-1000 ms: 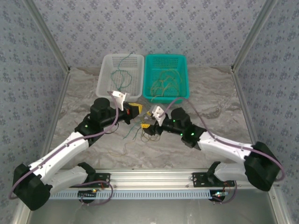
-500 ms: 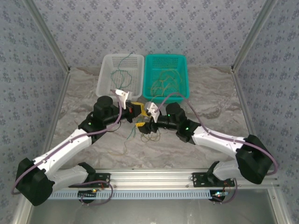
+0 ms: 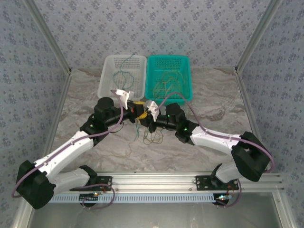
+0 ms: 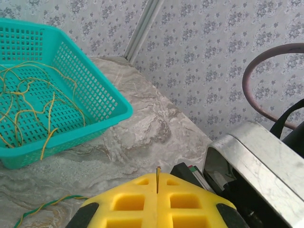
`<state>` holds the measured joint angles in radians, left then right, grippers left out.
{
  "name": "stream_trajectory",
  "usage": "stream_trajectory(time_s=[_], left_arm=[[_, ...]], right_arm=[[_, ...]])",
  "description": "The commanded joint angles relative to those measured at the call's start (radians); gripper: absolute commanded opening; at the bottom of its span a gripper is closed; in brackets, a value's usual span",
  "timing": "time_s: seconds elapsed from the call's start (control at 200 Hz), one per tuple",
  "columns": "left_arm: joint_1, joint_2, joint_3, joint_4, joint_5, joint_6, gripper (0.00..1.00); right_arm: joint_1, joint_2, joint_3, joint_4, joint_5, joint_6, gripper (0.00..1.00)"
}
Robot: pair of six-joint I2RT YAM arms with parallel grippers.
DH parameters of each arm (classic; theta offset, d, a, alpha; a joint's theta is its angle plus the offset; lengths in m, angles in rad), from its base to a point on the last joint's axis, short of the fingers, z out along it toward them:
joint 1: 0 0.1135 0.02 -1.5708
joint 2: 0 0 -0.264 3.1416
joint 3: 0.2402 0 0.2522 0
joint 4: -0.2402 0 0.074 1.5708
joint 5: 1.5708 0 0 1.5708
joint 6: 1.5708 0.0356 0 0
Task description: Untangle the cables
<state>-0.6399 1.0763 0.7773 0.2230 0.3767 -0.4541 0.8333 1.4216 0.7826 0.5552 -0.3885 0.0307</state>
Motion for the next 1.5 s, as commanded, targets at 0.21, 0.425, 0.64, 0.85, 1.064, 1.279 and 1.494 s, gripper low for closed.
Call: stream_trajectory(time_s=[0.21,0.425,0.64,0.85,1.064,1.279,1.494], left_arm=[[0.04,-0.156,-0.075,0.069,-0.188,-0.004,0.69],[0.096,-0.312,-0.147,0.011,-0.161,0.085,0.85],[0.067,-0.211,-0.139,-0.12,0.079,0.287,0.9],[-0.023,-0.059,-0.12,-0.032,0.05,0.392,0.99],[-0.026,0.071,-0.087,0.044,0.011,0.428,0.89],[0.003,0.083,-0.126,0.16,-0.071,0.38,0.0],[0.098,-0.057,-0.214,0.193,-0.141,0.327,0.0]], right_arm=[[-0.072,-0.022,0.0,0.03,0.093,0.114,0.0],[-0.091,-0.064,0.068,-0.151,0.241,0.204,0.0],[-0.1,-0.116,0.12,-0.282,0.285,0.301,0.0],[-0.092,-0.145,0.155,-0.343,0.306,0.331,0.0],[-0.077,-0.158,0.166,-0.36,0.294,0.334,0.0],[-0.109,-0.199,0.154,-0.411,0.359,0.377,0.0],[-0.219,-0.279,0.137,-0.5,0.407,0.459,0.0]])
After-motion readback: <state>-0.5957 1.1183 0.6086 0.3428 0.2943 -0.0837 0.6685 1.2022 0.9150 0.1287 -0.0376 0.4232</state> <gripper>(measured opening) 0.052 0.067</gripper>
